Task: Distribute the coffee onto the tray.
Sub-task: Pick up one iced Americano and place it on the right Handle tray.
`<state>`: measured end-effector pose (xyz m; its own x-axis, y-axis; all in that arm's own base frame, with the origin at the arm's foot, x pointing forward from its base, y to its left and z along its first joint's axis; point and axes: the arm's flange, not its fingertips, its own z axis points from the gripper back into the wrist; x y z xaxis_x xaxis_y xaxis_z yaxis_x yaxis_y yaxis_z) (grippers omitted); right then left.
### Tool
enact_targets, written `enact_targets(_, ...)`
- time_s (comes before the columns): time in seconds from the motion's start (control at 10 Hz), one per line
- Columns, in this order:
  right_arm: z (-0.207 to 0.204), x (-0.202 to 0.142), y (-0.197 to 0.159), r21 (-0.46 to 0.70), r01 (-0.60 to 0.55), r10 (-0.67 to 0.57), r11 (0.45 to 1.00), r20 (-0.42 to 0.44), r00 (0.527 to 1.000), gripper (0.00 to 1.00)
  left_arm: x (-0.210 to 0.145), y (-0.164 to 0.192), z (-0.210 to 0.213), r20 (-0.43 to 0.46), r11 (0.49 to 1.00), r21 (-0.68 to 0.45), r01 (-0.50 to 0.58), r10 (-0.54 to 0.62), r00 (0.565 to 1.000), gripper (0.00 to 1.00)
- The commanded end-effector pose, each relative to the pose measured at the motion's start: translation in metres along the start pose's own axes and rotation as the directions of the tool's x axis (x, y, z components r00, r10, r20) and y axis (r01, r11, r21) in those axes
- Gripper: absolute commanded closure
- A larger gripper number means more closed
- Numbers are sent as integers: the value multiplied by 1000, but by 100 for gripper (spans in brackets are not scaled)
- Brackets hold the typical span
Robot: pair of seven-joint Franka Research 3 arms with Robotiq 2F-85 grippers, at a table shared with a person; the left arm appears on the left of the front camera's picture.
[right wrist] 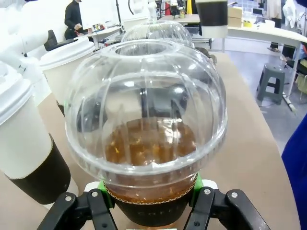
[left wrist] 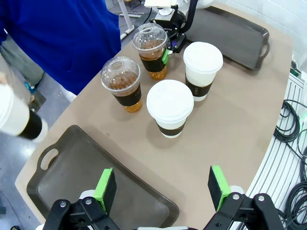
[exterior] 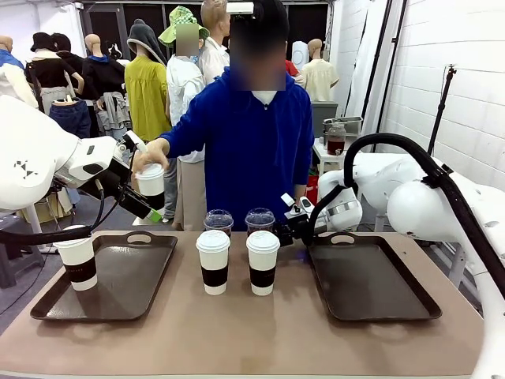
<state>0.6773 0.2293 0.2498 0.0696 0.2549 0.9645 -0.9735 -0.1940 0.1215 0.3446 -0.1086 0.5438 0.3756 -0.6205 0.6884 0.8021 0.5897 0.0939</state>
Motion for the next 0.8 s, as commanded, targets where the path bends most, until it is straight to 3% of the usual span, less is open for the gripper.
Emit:
enact_targets(0.0, 23, 33, 13, -21, -3, 4, 1000, 62, 998, 33, -1, 2, 1, 3, 1000, -2, -2, 2, 1000, 0)
enact_targets(0.3, 78, 69, 39, -57, -1, 5, 998, 68, 998, 33, -1, 2, 1, 3, 1000, -2, -2, 2, 1000, 0)
enact_targets(0.7, 151, 59, 87, -135, -14, 24, 991, 72, 997, 33, -1, 2, 1, 3, 1000, -2, -2, 2, 1000, 0)
